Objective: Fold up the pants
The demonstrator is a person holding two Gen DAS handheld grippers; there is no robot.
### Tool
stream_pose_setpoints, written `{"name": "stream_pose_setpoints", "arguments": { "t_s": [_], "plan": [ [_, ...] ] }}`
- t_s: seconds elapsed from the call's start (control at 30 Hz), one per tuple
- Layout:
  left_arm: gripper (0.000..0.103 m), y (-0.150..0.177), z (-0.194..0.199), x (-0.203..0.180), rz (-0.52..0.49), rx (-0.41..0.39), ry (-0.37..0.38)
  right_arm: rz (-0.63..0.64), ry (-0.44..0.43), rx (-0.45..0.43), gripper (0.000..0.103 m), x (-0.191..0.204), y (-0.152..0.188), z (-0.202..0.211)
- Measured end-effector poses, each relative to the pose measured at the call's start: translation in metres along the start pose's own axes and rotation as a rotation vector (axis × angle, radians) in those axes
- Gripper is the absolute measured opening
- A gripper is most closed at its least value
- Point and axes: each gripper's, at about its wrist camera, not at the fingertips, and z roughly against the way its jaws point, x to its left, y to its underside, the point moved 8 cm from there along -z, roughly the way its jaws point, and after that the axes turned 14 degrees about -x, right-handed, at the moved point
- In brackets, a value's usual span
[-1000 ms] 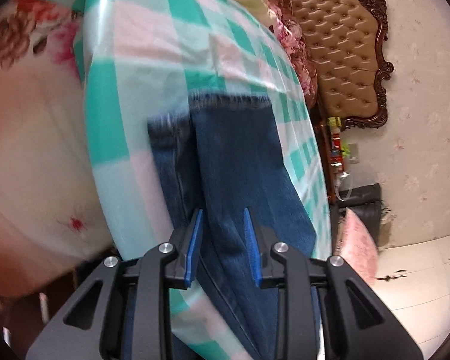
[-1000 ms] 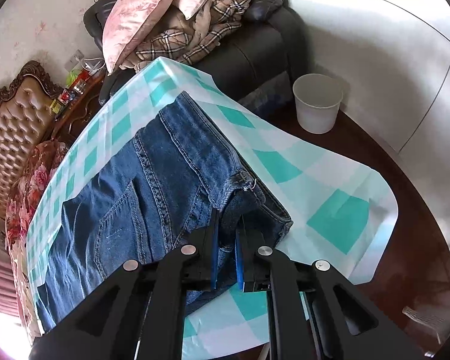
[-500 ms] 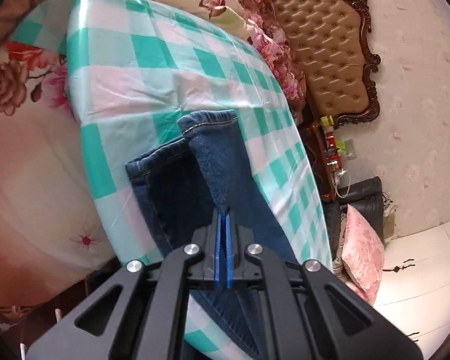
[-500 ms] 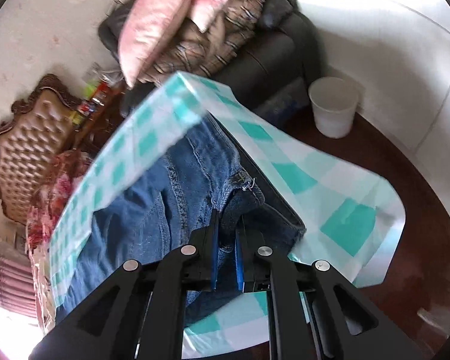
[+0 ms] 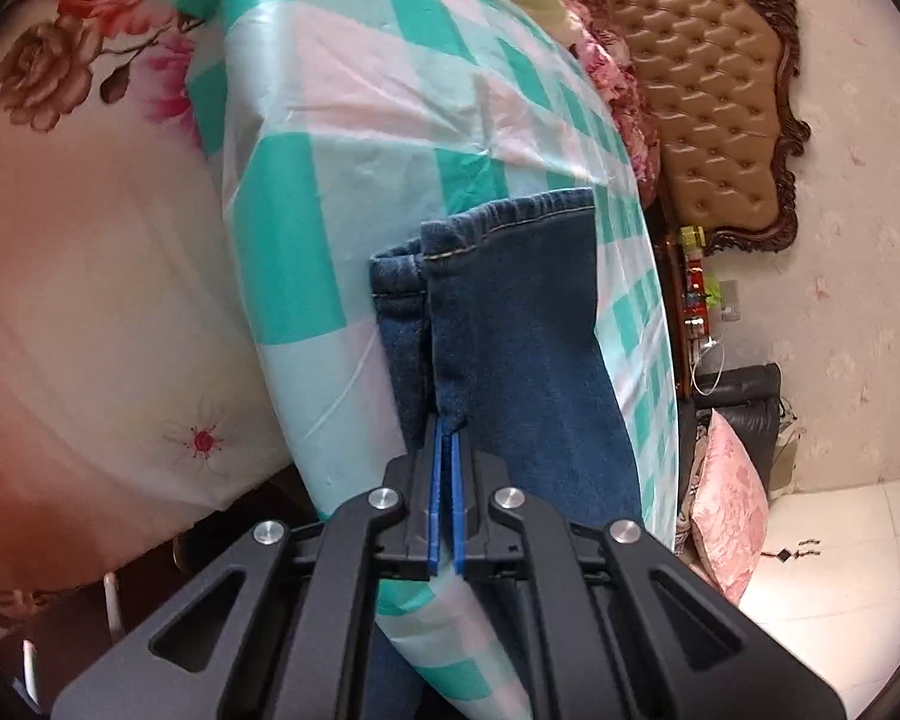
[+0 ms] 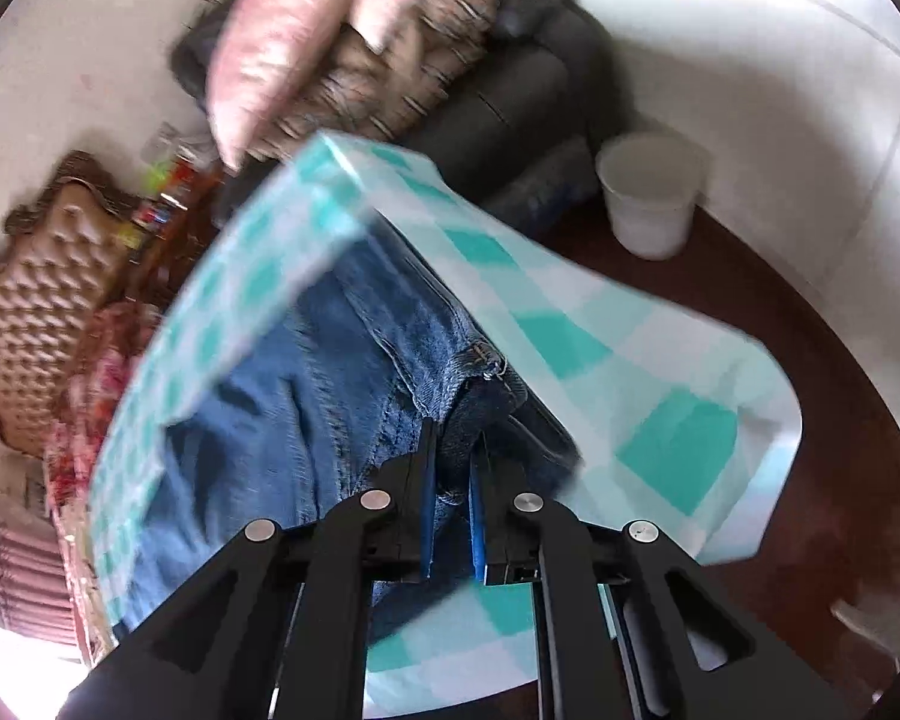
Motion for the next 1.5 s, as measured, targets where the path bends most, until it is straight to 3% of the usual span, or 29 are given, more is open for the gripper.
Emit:
{"name": "stream_pose_setpoints", "arguments": {
  "t_s": [0.3,0.63,0.83,0.93,0.97,1.0,1.13,1.2,1.27,1.3,1.4,1.47,1.5],
  "plan": [
    [0.002,0.0,-0.004,-0.007,-0.013,-0.002,-0.007,0.12,0.09,-0.014,0.009,-0.009,0.021,-0.018],
    [0.002,0.0,-0.005,-0.005,-0.008,-0.005,-0.013,0.111,0.054,-0.065,0.009,-0.003,0.015,0.014],
    [0.002,0.0,-0.005,-0.005,0.0,-0.008,-0.01,0.134,0.082,-0.021,0.009,-0.015,0.026,-0.008],
    [0.005,0.0,-0.006,-0.005,0.0,-0.005,-0.015,0.13,0.081,-0.026,0.025,-0.014,0.025,-0.003],
    [0.005,-0.001,-0.006,-0.005,0.01,-0.003,-0.011,0.137,0.108,-0.027,0.048,-0.016,0.025,0.0],
    [0.005,-0.001,-0.006,-0.005,0.013,-0.002,-0.008,0.148,0.151,-0.042,0.063,-0.021,0.024,0.005],
    [0.008,-0.001,0.001,-0.006,0.013,-0.013,-0.003,0.179,0.324,-0.193,0.064,-0.033,0.016,0.039],
    [0.03,-0.004,0.014,-0.009,-0.034,-0.072,-0.042,0.246,0.312,-0.277,0.064,-0.012,0.014,0.05],
    [0.031,-0.008,0.035,-0.023,-0.164,-0.191,-0.11,0.37,0.22,-0.35,0.064,0.031,0.02,0.051],
    [0.031,-0.005,0.042,-0.037,-0.241,-0.24,-0.103,0.456,0.186,-0.387,0.065,0.057,0.027,0.047],
    [0.032,0.04,0.048,-0.106,-0.606,-0.318,-0.022,0.657,0.183,-0.382,0.07,0.097,0.054,0.02],
    [0.037,0.091,0.038,-0.149,-0.827,-0.288,0.08,0.702,0.216,-0.343,0.07,0.102,0.067,-0.001],
    [0.045,0.12,0.028,-0.168,-0.916,-0.254,0.127,0.716,0.25,-0.32,0.071,0.099,0.073,-0.012]
  ]
}}
